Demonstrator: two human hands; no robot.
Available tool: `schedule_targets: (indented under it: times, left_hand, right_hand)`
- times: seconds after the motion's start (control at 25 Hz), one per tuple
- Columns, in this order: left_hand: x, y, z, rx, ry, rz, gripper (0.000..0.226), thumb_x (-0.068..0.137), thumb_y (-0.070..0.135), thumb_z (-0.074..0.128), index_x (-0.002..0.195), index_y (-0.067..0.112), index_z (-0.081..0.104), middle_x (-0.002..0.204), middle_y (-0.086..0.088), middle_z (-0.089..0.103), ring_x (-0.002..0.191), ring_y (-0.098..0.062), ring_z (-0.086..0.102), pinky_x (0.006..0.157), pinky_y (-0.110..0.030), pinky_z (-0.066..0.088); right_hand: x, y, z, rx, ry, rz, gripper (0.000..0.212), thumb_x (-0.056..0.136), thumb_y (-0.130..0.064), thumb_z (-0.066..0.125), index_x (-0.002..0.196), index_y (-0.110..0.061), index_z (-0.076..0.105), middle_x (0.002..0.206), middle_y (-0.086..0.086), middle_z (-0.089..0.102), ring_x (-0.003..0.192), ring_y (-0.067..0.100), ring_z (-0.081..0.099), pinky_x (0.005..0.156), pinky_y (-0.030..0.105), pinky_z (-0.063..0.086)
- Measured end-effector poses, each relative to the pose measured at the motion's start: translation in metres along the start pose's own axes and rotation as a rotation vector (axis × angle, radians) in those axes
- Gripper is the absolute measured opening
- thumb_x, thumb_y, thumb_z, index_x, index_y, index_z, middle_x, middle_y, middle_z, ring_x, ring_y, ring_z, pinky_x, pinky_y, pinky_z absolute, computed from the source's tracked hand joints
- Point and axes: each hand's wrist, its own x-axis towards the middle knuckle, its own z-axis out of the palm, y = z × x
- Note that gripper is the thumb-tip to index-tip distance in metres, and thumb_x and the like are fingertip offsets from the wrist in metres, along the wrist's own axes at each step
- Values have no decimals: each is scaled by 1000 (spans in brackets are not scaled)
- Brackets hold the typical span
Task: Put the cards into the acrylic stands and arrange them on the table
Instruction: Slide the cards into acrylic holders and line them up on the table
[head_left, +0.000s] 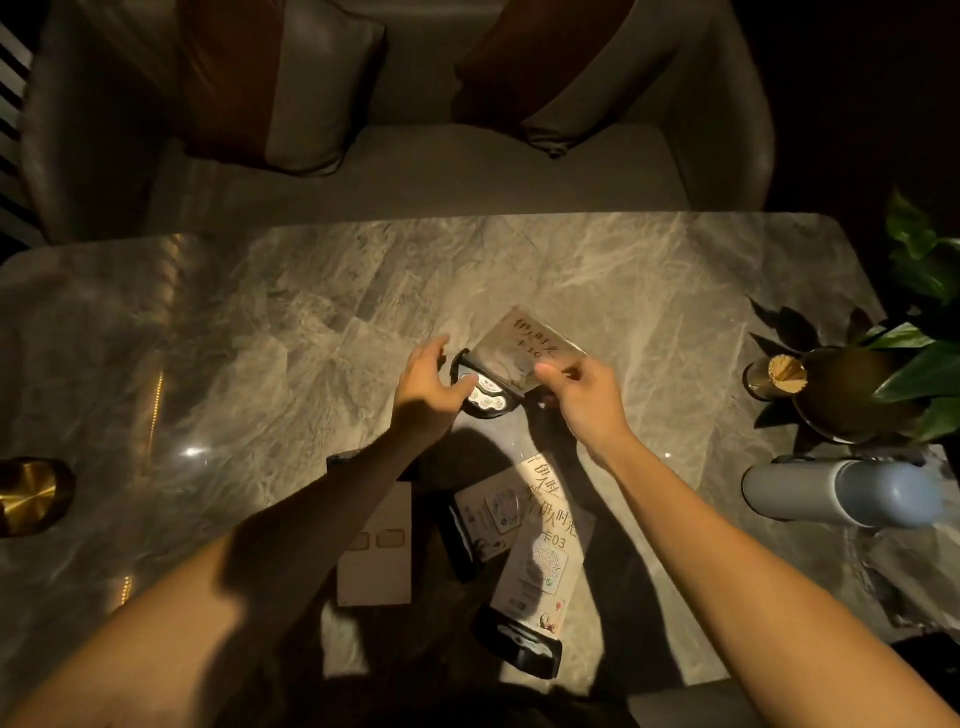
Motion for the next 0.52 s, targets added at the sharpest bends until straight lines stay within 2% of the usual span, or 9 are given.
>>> schedule_targets:
  times: [0.08, 0.16, 0.24, 0.32, 0.44, 0.52]
  left_hand:
    - [11, 15, -10, -31, -41, 94, 58, 84, 26, 76, 138, 23, 55, 133, -3, 59, 111, -17, 64, 94, -33, 55]
    - [21, 22, -15, -19, -69, 176, 32, 87, 21, 72, 119, 23, 68, 114, 1, 72, 100, -14, 71, 86, -32, 59]
    - [21, 22, -19, 6, -63, 239, 14, 88, 20, 69, 102, 20, 74, 94, 7, 76, 89, -12, 73, 79, -27, 59]
    - [18, 16, -20, -28, -65, 242, 10, 88, 20, 67, 95, 16, 74, 83, 10, 75, 79, -9, 72, 72, -26, 57]
    - [13, 8, -20, -61, -37, 201, 9, 87, 19, 67, 89, 13, 73, 65, 14, 67, 64, -5, 65, 64, -24, 49]
    - [11, 7, -21, -59, -43, 186, 11, 87, 22, 67, 88, 15, 74, 69, 9, 71, 67, -10, 67, 65, -26, 51]
  right_hand:
    - [10, -10, 5, -165, -65, -91, 11, 91, -16, 73, 97, -8, 76, 89, 0, 77, 81, 15, 72, 87, 42, 58]
    - [19, -11, 10, -256, -101, -116, 12, 91, -20, 73, 96, -10, 76, 90, 1, 78, 81, 17, 73, 86, 45, 58]
    - [24, -5, 13, -278, -129, -118, 11, 90, -21, 73, 96, -13, 76, 90, 0, 78, 80, 17, 73, 86, 49, 57]
    - [25, 0, 17, -269, -158, -128, 4, 90, -21, 73, 92, -21, 76, 89, -5, 78, 84, 17, 74, 88, 51, 57]
    - [23, 0, 21, -233, -181, -148, 20, 91, -16, 71, 83, -34, 72, 84, -12, 76, 84, 15, 73, 89, 49, 57]
    - [19, 1, 22, -231, -166, -126, 16, 92, -15, 70, 87, -30, 72, 86, -10, 75, 84, 17, 71, 87, 48, 57]
